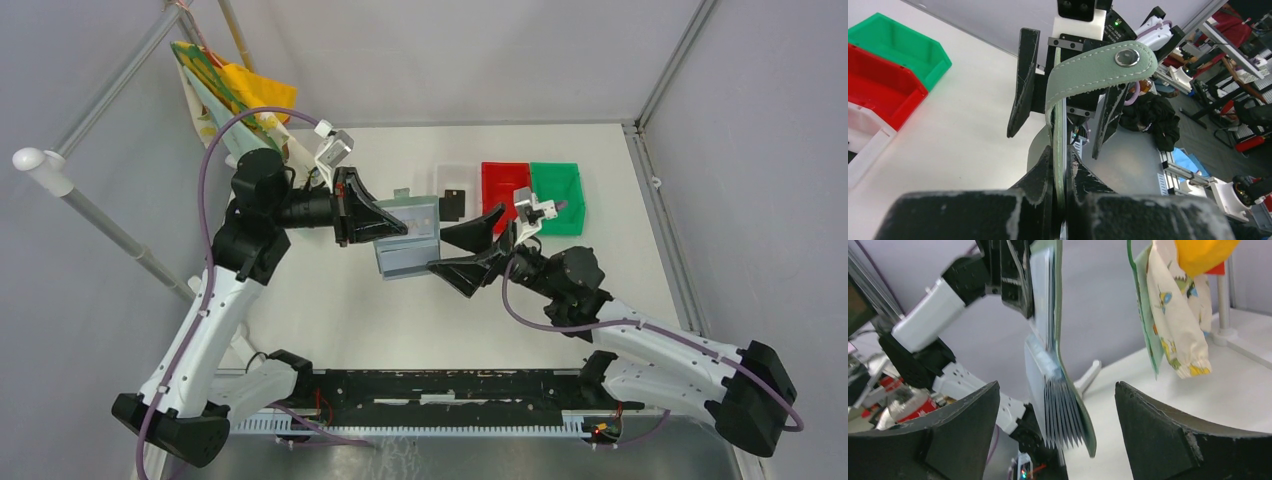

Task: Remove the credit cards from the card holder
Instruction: Remove the credit card from the card holder.

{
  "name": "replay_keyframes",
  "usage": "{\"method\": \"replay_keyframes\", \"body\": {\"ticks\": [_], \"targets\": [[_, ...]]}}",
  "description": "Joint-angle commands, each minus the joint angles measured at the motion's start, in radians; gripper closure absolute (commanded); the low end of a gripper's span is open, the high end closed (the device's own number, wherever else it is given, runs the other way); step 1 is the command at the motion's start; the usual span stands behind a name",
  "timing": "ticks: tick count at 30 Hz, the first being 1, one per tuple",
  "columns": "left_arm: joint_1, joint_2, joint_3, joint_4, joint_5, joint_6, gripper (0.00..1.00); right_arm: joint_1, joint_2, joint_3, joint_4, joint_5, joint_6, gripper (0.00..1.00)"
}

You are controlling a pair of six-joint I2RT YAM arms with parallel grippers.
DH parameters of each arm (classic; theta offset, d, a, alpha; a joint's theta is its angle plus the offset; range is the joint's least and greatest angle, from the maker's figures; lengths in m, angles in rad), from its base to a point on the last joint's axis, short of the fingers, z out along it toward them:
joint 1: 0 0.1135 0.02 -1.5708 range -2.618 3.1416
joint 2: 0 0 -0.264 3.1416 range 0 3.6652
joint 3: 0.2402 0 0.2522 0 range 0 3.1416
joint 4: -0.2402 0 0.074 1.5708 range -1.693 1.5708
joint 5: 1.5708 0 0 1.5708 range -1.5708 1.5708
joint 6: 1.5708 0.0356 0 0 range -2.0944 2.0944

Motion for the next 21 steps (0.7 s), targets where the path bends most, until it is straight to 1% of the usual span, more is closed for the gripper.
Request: {"method": "replay_keyframes", "body": {"ticks": [1,3,5,6,9,11,13,14,15,16,17,18,19,21], "targets": [[-0.005,-0.044,-0.016,0.116,0.039,-0.131,0.98,-0.025,0.031,0.010,0.307,-0.031,0.146,0.10],[-0.004,-0.054,-0.032,0.117,0.038,-0.131,0.98,-0.031,0.063,0.037,0.332,-0.073,0.173,0.10],[-0.004,-0.060,-0.048,0.122,0.039,-0.138,0.98,-0.034,0.099,0.073,0.347,-0.108,0.197,0.12],[-0.005,-0.062,-0.051,0.128,0.039,-0.147,0.98,-0.034,0.118,0.085,0.358,-0.122,0.210,0.14],[-0.005,-0.069,-0.055,0.136,0.037,-0.159,0.98,-0.035,0.161,0.107,0.404,-0.149,0.253,0.27],[-0.004,-0.074,-0.056,0.135,0.038,-0.162,0.98,-0.035,0.179,0.112,0.427,-0.163,0.280,0.40],[-0.005,-0.080,-0.056,0.112,0.038,-0.144,0.98,-0.039,0.184,0.116,0.422,-0.188,0.294,0.64],[-0.005,-0.080,-0.053,0.087,0.038,-0.125,0.96,-0.045,0.184,0.125,0.390,-0.201,0.293,0.82],[-0.004,-0.079,-0.045,0.055,0.035,-0.094,0.89,-0.052,0.180,0.142,0.317,-0.222,0.279,0.97],[-0.005,-0.075,-0.034,0.015,0.029,-0.057,0.76,-0.057,0.177,0.161,0.237,-0.241,0.251,1.00],[-0.005,-0.066,-0.015,-0.041,0.026,-0.007,0.62,-0.061,0.171,0.188,0.131,-0.262,0.198,1.00],[-0.004,-0.054,0.008,-0.097,0.026,0.048,0.55,-0.060,0.165,0.209,0.046,-0.281,0.141,1.00],[-0.005,-0.041,0.030,-0.158,0.030,0.102,0.51,-0.060,0.161,0.235,-0.047,-0.293,0.093,1.00],[-0.005,-0.018,0.064,-0.241,0.037,0.188,0.47,-0.060,0.163,0.299,-0.236,-0.316,-0.016,1.00]]}}
